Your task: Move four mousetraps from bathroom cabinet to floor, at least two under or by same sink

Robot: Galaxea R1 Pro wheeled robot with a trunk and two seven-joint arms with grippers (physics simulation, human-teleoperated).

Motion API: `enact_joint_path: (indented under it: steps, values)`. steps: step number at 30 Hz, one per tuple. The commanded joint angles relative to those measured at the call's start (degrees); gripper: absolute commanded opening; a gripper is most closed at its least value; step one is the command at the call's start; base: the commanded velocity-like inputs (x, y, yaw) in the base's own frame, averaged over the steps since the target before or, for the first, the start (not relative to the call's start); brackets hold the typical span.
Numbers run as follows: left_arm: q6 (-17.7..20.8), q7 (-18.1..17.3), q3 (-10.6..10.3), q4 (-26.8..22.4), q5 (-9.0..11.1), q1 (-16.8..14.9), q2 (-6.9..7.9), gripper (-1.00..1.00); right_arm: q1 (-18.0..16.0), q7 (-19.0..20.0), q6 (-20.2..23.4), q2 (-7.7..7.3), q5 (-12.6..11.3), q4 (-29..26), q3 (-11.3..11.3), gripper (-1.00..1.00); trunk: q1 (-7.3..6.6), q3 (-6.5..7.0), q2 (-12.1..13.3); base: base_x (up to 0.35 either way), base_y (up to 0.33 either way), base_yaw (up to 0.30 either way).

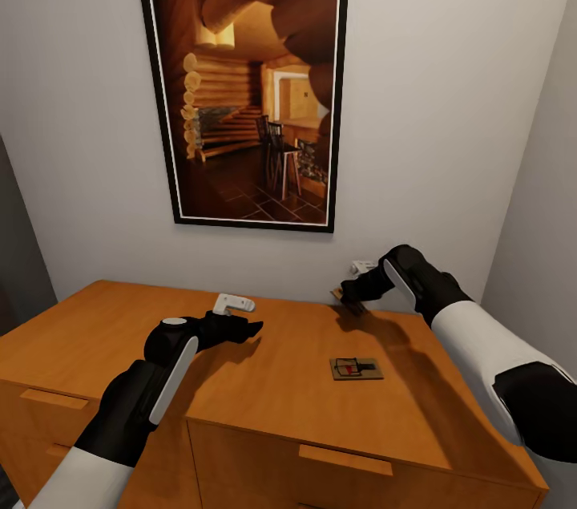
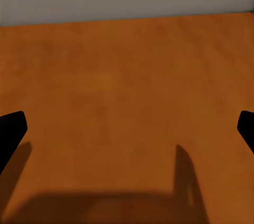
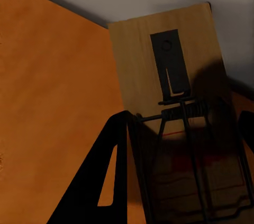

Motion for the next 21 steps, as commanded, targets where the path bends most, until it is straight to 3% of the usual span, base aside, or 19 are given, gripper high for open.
enact_joint_path:
  steps: [1, 21]
  values:
    - [0.25, 0.05, -0.06, -0.03, 0.23, -0.06, 0.03, 1.00, -3.69, -0.34, 0.15, -0.08, 0.03, -0.17, 0.07, -1.00, 0.00, -0.06, -0.03, 0.000, 0.000, 0.000]
    - [0.35, -0.81, -0.69, -0.19, 0.21, -0.06, 0.31, 1.00, -3.69, -0.20, 0.15, -0.04, 0.25, -0.19, 0.60, -1.00, 0.00, -0.06, -0.03, 0.000, 0.000, 0.000]
